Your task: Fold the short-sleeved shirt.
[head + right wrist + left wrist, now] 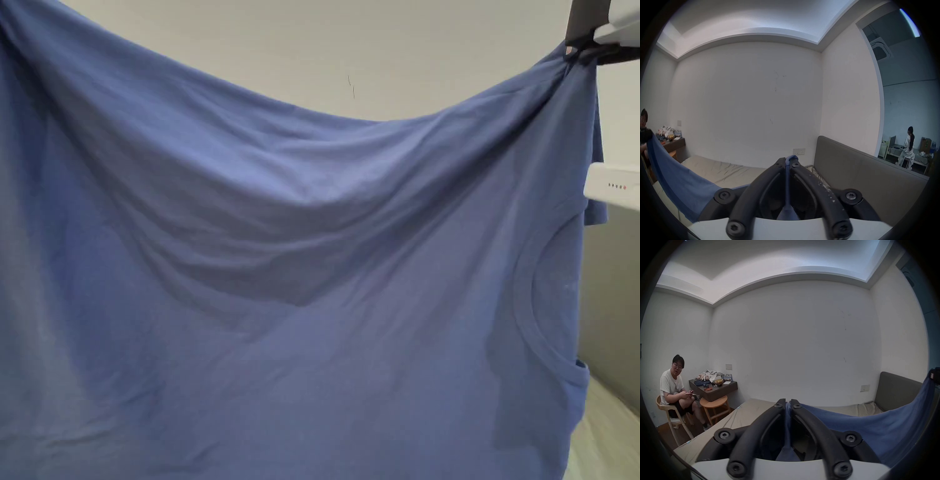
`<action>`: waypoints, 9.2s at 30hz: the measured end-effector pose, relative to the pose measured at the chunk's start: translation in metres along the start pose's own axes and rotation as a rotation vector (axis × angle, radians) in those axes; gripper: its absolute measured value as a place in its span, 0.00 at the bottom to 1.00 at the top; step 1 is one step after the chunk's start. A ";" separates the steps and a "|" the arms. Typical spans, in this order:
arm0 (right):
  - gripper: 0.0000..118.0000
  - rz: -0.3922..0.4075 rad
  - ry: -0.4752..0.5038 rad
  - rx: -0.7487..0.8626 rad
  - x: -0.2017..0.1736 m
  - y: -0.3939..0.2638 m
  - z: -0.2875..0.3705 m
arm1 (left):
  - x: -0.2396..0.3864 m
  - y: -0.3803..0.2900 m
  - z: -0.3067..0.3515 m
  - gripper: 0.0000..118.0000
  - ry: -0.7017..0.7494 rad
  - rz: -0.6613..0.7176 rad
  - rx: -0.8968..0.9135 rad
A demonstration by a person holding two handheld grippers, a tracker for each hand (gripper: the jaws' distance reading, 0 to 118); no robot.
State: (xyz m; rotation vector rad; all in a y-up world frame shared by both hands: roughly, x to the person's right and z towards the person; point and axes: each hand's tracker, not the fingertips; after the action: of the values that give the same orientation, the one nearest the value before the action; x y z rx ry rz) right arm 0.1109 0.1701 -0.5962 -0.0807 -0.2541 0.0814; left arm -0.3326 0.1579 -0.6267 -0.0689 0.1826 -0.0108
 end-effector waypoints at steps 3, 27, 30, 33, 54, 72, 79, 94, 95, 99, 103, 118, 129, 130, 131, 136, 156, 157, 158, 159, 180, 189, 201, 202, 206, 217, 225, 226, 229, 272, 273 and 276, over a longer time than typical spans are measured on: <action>0.06 -0.045 -0.024 0.031 -0.007 0.011 -0.016 | 0.009 0.009 -0.024 0.04 0.010 0.029 0.011; 0.06 -0.108 0.031 -0.109 -0.019 -0.095 -0.094 | 0.038 -0.134 -0.111 0.04 -0.046 -0.004 -0.229; 0.06 -0.103 0.049 -0.163 -0.019 -0.129 -0.079 | 0.032 -0.175 -0.098 0.04 -0.040 -0.049 -0.323; 0.06 -0.119 0.086 -0.260 -0.019 -0.164 -0.064 | 0.024 -0.208 -0.069 0.04 -0.069 -0.019 -0.394; 0.06 -0.178 0.187 -0.664 0.036 -0.392 0.142 | -0.069 -0.393 0.140 0.04 -0.150 -0.009 -0.762; 0.06 -0.153 0.180 -0.772 0.082 -0.467 0.281 | -0.102 -0.459 0.258 0.04 -0.172 -0.013 -0.872; 0.06 -0.174 0.140 -0.831 0.092 -0.505 0.304 | -0.106 -0.470 0.279 0.04 -0.171 0.010 -0.901; 0.31 -0.161 0.035 -0.929 0.093 -0.555 0.327 | -0.125 -0.503 0.288 0.23 -0.097 0.073 -0.955; 0.57 -0.154 0.020 -0.937 0.094 -0.556 0.326 | -0.126 -0.504 0.287 0.50 -0.080 0.071 -0.961; 0.78 -0.196 -0.030 -0.850 0.103 -0.534 0.351 | -0.144 -0.488 0.307 0.75 -0.071 0.167 -0.932; 0.56 -0.202 0.009 -0.732 0.100 -0.502 0.392 | -0.152 -0.467 0.343 0.05 -0.046 0.194 -0.770; 0.01 -0.282 0.093 -0.823 0.058 -0.520 0.406 | -0.139 -0.510 0.332 0.56 -0.010 0.152 -0.834; 0.02 -0.299 0.046 -0.810 0.070 -0.515 0.401 | -0.115 -0.530 0.302 0.08 -0.050 0.030 -0.925; 0.02 -0.297 0.039 -0.810 0.072 -0.516 0.400 | -0.117 -0.526 0.304 0.08 -0.086 0.061 -0.918; 0.02 -0.300 0.034 -0.810 0.074 -0.517 0.399 | -0.121 -0.523 0.305 0.08 -0.091 0.074 -0.915; 0.28 -0.240 -0.039 -0.813 0.083 -0.526 0.383 | -0.138 -0.501 0.314 0.08 -0.108 0.243 -0.855; 0.04 -0.344 0.059 -0.815 0.113 -0.527 0.350 | -0.119 -0.466 0.309 0.08 -0.086 0.269 -0.836; 0.04 -0.372 0.070 -0.796 0.114 -0.519 0.345 | -0.118 -0.459 0.304 0.08 -0.097 0.273 -0.826; 0.04 -0.381 0.076 -0.774 0.115 -0.511 0.339 | -0.117 -0.451 0.298 0.08 -0.107 0.278 -0.809; 0.04 -0.378 0.083 -0.764 0.116 -0.504 0.331 | -0.116 -0.444 0.291 0.08 -0.119 0.279 -0.789; 0.04 -0.177 0.038 -0.727 0.047 -0.491 0.047 | -0.028 -0.455 0.043 0.08 -0.050 0.032 -0.792; 0.55 -0.114 0.035 -0.780 0.046 -0.511 0.039 | -0.044 -0.490 0.041 0.72 -0.053 0.138 -0.944; 0.02 -0.224 0.063 -0.643 0.070 -0.490 0.213 | -0.088 -0.456 0.189 0.01 -0.111 0.008 -0.775; 0.02 -0.244 0.068 -0.674 0.070 -0.493 0.225 | -0.093 -0.460 0.195 0.01 -0.135 0.045 -0.801; 0.02 -0.266 0.087 -0.721 0.058 -0.502 0.264 | -0.108 -0.479 0.212 0.00 -0.120 0.110 -0.830; 0.02 -0.384 0.097 -0.764 0.052 -0.504 0.291 | -0.110 -0.486 0.171 0.29 -0.113 0.207 -0.764; 0.02 -0.449 0.098 -0.755 0.056 -0.502 0.280 | -0.094 -0.518 0.117 0.59 -0.077 0.186 -0.882; 0.02 -0.452 0.094 -0.756 0.056 -0.502 0.279 | -0.091 -0.521 0.118 0.58 -0.094 0.188 -0.894; 0.02 -0.438 0.078 -0.774 0.058 -0.509 0.277 | -0.077 -0.521 0.134 0.13 -0.117 0.065 -0.828; 0.08 -0.042 0.067 -0.819 0.083 -0.494 0.284 | -0.126 -0.425 0.266 0.05 -0.163 0.210 -0.781; 0.08 -0.053 0.068 -0.836 0.087 -0.501 0.294 | -0.131 -0.432 0.274 0.05 -0.153 0.211 -0.804; 0.08 -0.118 0.065 -0.894 0.093 -0.520 0.320 | -0.139 -0.457 0.290 0.05 -0.110 0.187 -0.870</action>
State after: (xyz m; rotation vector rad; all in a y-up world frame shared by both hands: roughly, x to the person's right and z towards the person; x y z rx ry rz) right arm 0.1555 -0.3158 -0.2179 -0.9543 -0.2143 -0.1581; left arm -0.4189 -0.2763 -0.2851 -0.9174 0.0716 0.2607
